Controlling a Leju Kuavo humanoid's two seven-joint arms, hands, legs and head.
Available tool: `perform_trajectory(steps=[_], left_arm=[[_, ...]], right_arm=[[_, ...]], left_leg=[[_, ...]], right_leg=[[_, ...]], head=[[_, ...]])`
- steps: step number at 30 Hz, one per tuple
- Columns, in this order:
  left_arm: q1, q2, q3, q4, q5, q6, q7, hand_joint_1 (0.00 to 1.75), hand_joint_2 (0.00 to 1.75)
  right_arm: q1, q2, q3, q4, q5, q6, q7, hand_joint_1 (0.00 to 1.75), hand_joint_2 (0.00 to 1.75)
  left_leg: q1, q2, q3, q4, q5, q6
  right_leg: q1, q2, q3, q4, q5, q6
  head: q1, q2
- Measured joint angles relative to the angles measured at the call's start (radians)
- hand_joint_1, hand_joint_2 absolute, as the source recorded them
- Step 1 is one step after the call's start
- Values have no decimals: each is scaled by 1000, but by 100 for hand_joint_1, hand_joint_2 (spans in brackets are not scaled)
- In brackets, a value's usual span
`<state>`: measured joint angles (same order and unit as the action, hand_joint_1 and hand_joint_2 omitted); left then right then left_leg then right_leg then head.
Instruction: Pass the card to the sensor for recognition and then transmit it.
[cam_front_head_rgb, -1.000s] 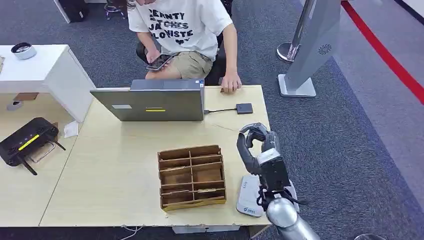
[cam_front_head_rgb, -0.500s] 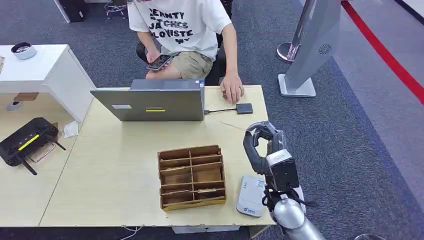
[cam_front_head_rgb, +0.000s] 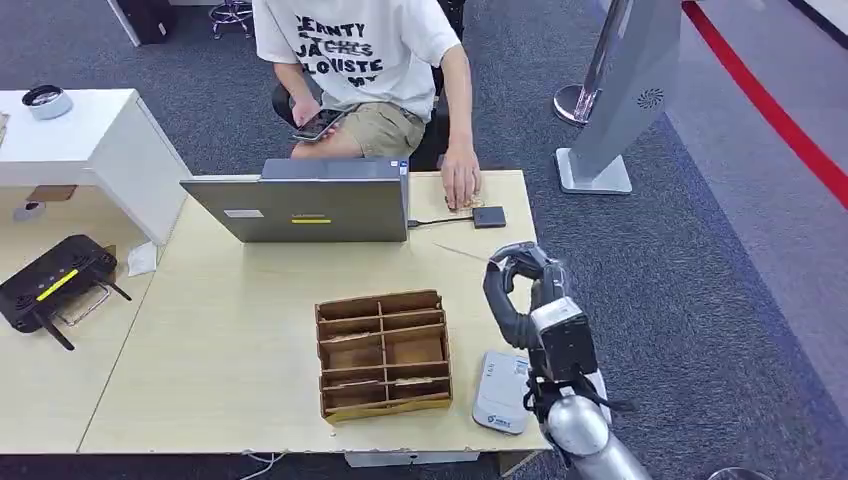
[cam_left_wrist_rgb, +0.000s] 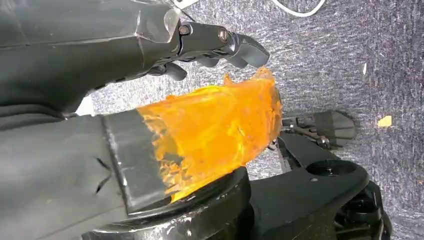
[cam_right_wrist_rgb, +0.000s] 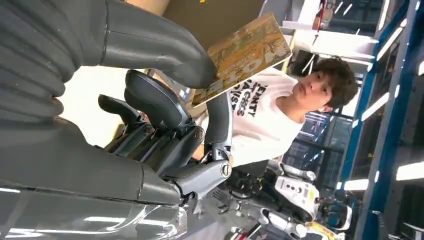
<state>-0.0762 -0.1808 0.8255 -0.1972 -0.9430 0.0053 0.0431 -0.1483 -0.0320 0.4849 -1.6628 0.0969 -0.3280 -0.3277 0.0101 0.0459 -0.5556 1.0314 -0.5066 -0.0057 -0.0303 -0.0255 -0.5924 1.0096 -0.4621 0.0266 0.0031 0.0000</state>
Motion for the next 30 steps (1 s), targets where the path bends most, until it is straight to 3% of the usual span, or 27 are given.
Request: perform_trajectory(steps=[8,15,23,30], left_arm=[[-19,1,0,0,-24,-15,19,0,0],[-36,5,-3,0,-47,-33,36,0,0],[-50,7,-11,0,-53,-36,52,0,0],[-50,10,-12,0,-50,-36,53,0,0]], right_arm=[[-155,6,62,115,128,14,59,175,175],[-318,53,118,297,286,-28,139,175,175],[-447,113,137,506,516,-138,214,175,175],[-480,137,146,589,650,-207,255,175,175]], left_leg=[[0,0,0,0,1,0],[0,0,0,0,1,0],[0,0,0,0,1,0],[0,0,0,0,1,0]], right_leg=[[0,0,0,0,1,0],[0,0,0,1,1,0],[0,0,0,1,1,0],[0,0,0,1,1,0]], head=[[0,0],[0,0],[0,0],[0,0]])
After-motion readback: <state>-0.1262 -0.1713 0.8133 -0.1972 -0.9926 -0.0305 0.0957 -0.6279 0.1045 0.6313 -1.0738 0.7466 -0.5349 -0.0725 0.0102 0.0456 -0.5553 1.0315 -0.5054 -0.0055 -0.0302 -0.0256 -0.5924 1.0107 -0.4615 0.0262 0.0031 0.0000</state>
